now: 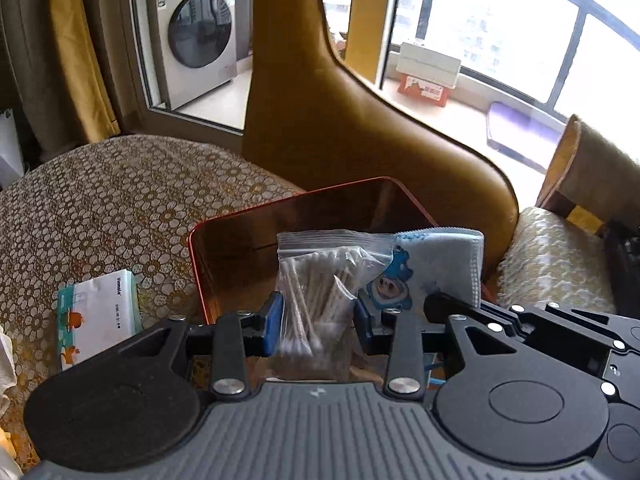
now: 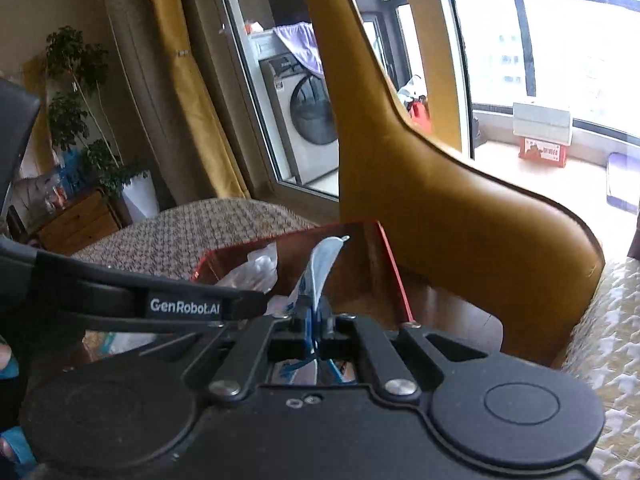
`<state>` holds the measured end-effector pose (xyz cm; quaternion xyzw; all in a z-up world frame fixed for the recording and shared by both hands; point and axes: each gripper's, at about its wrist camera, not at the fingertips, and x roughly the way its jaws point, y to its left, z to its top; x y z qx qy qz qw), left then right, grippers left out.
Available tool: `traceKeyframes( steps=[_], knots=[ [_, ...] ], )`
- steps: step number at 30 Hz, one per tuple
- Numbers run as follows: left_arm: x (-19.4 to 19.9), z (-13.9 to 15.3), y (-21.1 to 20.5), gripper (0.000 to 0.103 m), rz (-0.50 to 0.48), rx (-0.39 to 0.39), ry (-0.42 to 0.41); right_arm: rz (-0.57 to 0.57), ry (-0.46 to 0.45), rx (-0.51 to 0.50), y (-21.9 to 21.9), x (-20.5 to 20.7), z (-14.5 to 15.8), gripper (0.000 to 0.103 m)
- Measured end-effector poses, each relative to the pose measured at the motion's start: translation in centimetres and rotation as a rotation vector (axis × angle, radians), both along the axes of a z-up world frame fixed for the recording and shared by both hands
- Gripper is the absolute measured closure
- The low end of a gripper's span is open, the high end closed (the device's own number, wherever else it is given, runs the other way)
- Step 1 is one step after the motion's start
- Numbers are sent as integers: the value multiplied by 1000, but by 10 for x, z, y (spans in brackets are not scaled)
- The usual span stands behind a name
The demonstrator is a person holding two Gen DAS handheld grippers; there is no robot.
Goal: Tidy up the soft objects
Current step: 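Carry the swab bag and blue mask over the red tin with both tools, then open both tools to drop the swab bag and mask into the tin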
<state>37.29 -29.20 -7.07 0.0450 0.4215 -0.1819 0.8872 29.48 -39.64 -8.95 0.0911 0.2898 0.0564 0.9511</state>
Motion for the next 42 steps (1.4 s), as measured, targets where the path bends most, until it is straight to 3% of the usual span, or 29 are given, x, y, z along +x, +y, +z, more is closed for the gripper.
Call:
traceKeyframes(
  steps=[6,11,13,15,17,29,42],
  knots=[
    [11,-11,-3,65,-1,4,26,-1,31,-40,3,7,-9,100],
    [16,-16,-7,61,-4,12,46,4,45,-84,6,8,-11,92],
    [16,-18,-8,57,-2,16,46,10,54,-100,6,8,-12,89],
    [16,-19,-9,43,-3,16,39,20,61,-108,5,7,-13,86],
    [14,-18,-9,36,-1,9,28,24,66,-117,7,6,-13,84],
    [-8,4,0,36,-24,-25,-12,18,59,-147,10,-11,-2,49],
    [-54,52,43,35,-19,-64,-86,25,11,-155,24,-41,33,40]
  ],
)
